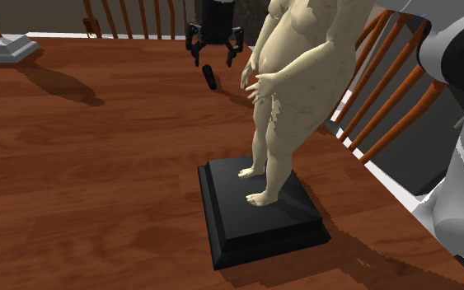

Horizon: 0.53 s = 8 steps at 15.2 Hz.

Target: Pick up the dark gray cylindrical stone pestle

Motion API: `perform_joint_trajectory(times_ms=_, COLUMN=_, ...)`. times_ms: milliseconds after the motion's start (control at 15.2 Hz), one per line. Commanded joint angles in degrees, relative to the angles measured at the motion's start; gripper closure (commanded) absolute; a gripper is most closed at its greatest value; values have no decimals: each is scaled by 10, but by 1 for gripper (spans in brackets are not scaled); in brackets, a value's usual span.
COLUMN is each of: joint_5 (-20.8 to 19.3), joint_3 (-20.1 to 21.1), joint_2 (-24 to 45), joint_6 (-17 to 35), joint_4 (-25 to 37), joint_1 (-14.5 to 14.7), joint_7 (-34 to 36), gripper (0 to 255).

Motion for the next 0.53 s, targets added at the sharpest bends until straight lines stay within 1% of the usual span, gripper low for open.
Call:
perform_joint_trajectory(times_ms=0, joint_5=-7, joint_3=-1, joint_2=25, joint_6=0, joint_4=25, joint_1=8, joint_7=8, gripper=0)
perform_joint_trajectory(times_ms=462, joint_5=0, joint_3=-2, joint_2=5, joint_6=62, joint_4=-57, joint_1=-4, joint_7=10, gripper=0)
